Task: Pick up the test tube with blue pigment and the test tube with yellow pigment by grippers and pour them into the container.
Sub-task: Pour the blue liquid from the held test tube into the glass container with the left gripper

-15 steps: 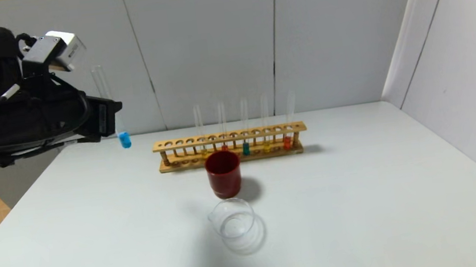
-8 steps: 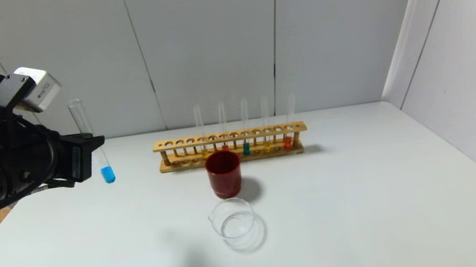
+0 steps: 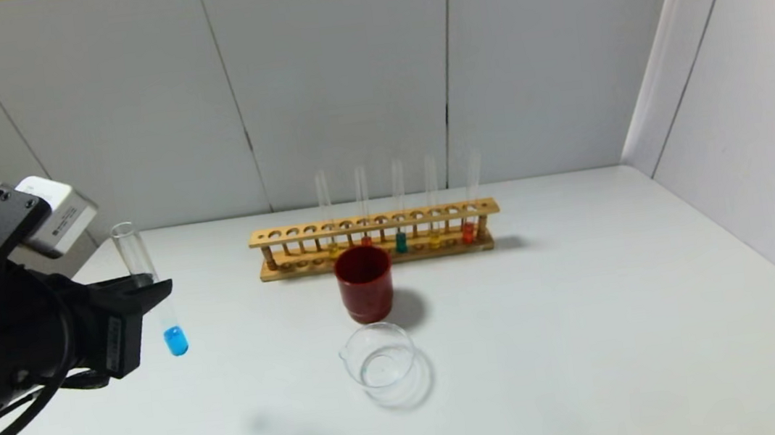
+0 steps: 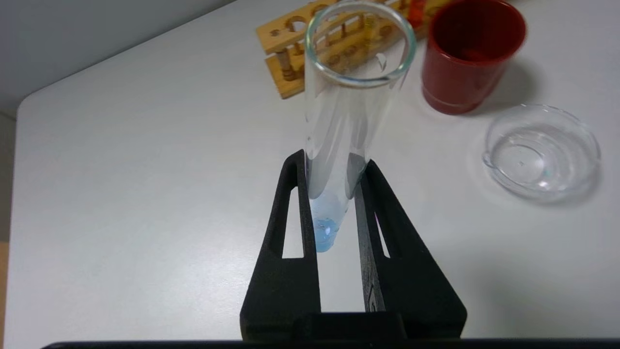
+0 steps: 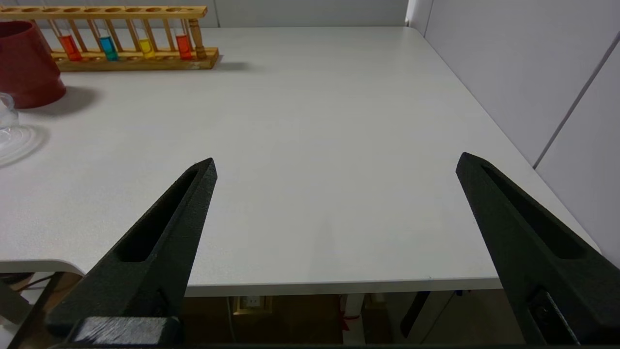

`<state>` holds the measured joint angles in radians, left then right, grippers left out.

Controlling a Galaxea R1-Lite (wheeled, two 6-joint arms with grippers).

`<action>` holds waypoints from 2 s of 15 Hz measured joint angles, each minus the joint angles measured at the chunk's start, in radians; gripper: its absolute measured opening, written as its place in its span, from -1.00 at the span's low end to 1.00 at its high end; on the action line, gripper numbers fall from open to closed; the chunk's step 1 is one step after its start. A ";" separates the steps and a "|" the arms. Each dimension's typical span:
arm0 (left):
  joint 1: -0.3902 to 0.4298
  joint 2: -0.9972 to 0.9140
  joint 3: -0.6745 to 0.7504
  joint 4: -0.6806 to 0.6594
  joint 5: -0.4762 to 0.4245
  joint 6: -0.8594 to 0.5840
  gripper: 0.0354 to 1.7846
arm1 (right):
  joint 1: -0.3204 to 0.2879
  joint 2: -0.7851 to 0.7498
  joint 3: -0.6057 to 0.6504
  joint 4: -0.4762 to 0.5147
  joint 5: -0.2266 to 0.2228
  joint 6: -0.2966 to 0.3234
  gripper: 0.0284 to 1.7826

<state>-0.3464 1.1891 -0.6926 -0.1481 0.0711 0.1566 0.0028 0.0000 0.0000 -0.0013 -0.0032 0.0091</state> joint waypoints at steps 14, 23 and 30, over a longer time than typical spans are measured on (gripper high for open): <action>-0.169 0.086 0.047 -0.049 0.073 0.138 -0.73 | 0.000 0.000 0.000 0.000 0.000 0.000 0.95; -0.249 0.309 -0.021 -0.091 0.207 0.169 -0.73 | 0.000 0.000 0.000 0.000 0.000 0.000 0.95; -0.253 0.359 -0.041 -0.091 0.280 0.306 -0.73 | 0.000 0.000 0.000 0.000 0.000 0.000 0.95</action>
<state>-0.5998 1.5485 -0.7332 -0.2389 0.3506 0.4621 0.0028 0.0000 0.0000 -0.0013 -0.0032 0.0091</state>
